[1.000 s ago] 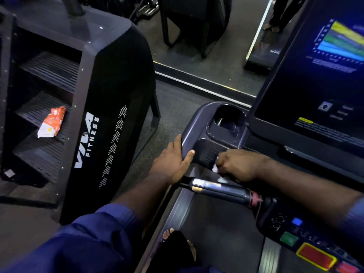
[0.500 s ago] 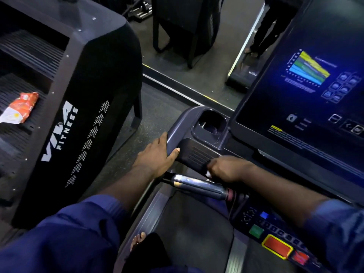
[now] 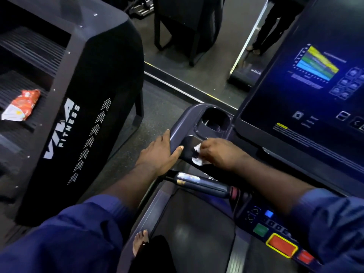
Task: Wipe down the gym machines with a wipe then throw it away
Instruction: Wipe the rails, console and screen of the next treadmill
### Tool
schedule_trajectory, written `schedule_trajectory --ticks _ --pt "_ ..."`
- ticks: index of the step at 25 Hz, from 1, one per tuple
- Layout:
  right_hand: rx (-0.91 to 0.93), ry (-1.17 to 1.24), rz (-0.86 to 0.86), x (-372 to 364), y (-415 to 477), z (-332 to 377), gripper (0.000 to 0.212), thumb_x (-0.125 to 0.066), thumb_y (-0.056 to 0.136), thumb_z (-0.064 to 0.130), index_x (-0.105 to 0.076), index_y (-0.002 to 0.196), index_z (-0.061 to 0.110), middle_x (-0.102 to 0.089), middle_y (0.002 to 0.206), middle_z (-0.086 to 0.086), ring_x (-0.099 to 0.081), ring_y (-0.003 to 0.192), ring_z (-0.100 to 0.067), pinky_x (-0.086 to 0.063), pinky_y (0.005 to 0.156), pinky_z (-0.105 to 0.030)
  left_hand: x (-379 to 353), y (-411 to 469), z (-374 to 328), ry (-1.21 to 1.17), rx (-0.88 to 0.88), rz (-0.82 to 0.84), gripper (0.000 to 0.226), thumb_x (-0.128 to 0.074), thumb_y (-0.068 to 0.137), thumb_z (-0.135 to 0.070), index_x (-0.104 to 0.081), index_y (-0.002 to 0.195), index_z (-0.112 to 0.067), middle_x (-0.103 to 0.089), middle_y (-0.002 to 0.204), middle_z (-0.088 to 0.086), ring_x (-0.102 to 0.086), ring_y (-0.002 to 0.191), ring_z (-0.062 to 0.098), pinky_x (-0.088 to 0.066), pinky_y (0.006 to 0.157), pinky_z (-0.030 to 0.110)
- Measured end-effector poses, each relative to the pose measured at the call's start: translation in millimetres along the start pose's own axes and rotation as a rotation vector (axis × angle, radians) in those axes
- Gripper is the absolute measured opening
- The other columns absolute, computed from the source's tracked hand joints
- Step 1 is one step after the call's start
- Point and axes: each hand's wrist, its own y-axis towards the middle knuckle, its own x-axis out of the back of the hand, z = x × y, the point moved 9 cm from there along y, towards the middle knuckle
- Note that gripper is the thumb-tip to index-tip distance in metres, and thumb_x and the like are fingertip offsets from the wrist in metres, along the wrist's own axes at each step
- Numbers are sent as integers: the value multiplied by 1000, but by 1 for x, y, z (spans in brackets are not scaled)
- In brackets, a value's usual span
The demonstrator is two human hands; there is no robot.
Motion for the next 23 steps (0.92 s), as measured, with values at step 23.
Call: schedule_trajectory --ticks 23 --pt "-809 166 83 -13 -126 -13 16 -62 85 8 -69 96 17 -63 104 -11 -63 95 -36 -56 82 -40 6 -11 -18 128 -247 -36 78 -49 101 -59 -24 160 -15 -23 166 12 -32 147 36 -46 110 57"
